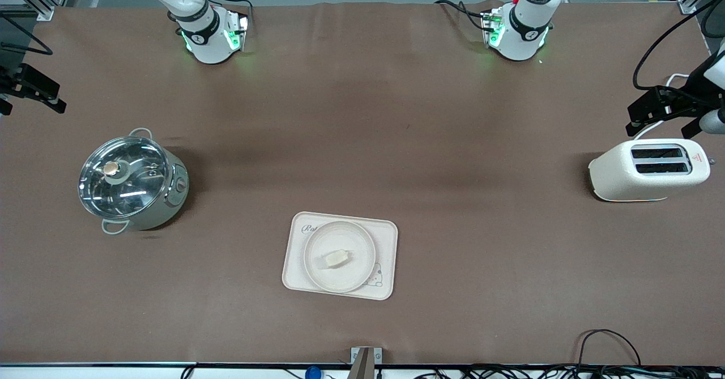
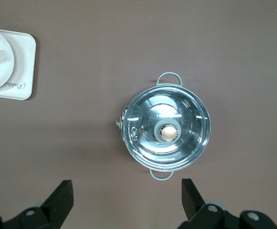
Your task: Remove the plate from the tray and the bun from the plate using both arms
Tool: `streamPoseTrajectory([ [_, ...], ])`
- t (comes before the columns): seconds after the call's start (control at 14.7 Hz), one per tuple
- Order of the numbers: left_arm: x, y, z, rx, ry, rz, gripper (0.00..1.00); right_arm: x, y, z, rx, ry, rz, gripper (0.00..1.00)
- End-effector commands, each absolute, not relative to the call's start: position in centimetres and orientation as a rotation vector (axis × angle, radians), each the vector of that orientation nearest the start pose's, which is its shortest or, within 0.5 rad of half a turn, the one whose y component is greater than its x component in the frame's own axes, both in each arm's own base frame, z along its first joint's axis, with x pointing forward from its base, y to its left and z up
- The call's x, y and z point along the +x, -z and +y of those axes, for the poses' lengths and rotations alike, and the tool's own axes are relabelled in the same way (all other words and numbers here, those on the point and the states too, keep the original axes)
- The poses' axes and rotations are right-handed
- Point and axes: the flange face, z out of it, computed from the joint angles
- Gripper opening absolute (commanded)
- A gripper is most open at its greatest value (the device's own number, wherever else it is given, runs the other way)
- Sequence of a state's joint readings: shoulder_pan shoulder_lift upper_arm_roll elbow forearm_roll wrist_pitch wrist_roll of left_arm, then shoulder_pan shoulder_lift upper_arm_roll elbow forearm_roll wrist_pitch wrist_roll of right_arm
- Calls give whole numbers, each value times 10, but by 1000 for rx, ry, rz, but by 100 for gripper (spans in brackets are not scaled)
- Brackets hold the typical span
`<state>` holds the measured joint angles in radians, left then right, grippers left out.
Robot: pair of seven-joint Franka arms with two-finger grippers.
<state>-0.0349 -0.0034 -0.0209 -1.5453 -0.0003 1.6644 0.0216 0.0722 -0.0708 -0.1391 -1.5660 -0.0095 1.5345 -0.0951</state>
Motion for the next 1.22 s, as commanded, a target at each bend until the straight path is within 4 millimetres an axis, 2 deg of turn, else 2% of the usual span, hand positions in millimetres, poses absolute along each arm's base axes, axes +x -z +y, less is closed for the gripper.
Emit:
streamPoseTrajectory([
  [0.0,563,-647,-31,-3117,164,149,100,527,-664,-39,-3160,60,-36,100],
  [0.2,563,-650,-34,-3121,169,101,100,527,-664,-37,-3159,55,-41,100],
  [0.34,563,-649,-37,-3132,165,-42,100,529,-663,-36,-3155,65,-42,100],
  [0.61,562,-650,-46,-3147,166,-34,100,531,-659,-36,-3152,61,-40,100],
  [0.75,561,-649,-58,-3147,161,-3,100,537,-653,-36,-3152,61,-40,100],
  [0.88,561,-648,-62,-3147,156,7,100,543,-648,-32,-3128,73,-43,100],
  [0.95,561,-648,-62,-3149,156,2,100,554,-632,-23,-3087,49,-50,100],
  [1.16,559,-648,-73,-3150,158,31,100,592,-582,24,-2994,32,-74,100],
])
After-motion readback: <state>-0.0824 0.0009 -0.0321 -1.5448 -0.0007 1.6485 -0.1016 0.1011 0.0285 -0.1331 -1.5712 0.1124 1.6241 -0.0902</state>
